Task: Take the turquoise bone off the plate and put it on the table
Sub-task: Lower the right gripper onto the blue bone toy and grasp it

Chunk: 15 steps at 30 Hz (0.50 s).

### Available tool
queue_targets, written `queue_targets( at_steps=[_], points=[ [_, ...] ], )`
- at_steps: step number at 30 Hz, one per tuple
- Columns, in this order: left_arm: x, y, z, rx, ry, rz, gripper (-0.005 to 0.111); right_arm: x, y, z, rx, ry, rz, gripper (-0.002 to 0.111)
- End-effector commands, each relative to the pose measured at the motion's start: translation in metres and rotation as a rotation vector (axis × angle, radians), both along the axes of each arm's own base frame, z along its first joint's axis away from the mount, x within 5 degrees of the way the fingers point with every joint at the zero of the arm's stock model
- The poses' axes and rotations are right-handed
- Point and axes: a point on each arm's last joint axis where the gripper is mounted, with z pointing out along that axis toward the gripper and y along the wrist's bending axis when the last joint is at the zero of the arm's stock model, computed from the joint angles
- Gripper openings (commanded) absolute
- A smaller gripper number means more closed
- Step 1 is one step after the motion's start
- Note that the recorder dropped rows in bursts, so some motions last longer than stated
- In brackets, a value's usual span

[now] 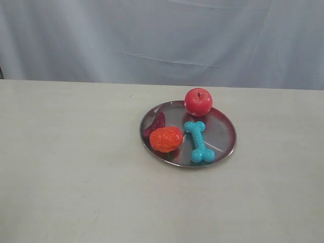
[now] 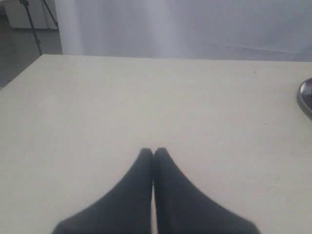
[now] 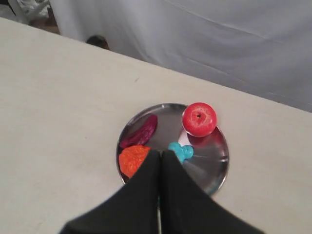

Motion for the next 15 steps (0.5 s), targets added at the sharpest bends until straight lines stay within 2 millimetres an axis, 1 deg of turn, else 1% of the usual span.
queue_targets(
  at_steps=[1,3,6,11,13,15],
  points=[
    [0.000,0.000,0.000,-0.005,-0.004,-0.007,0.000,0.044,0.002,-0.035,-0.070,0.124,0.006,0.000],
    [0.000,0.000,0.000,-0.005,-0.004,-0.007,0.000,0.065,0.003,-0.056,-0.087,0.189,0.017,0.000],
    [0.000,0.000,0.000,-0.005,-0.004,-0.007,0.000,0.091,0.006,-0.086,-0.116,0.276,0.042,0.000],
    [0.000,0.000,0.000,-0.005,-0.004,-0.007,0.000,0.123,0.009,-0.133,-0.131,0.400,0.053,0.001],
    [0.000,0.000,0.000,-0.005,-0.004,-0.007,0.000,0.133,0.010,-0.151,-0.135,0.444,0.055,0.009],
    [0.000,0.000,0.000,-0.005,-0.004,-0.007,0.000,0.142,0.011,-0.168,-0.136,0.484,0.054,0.025]
  ],
)
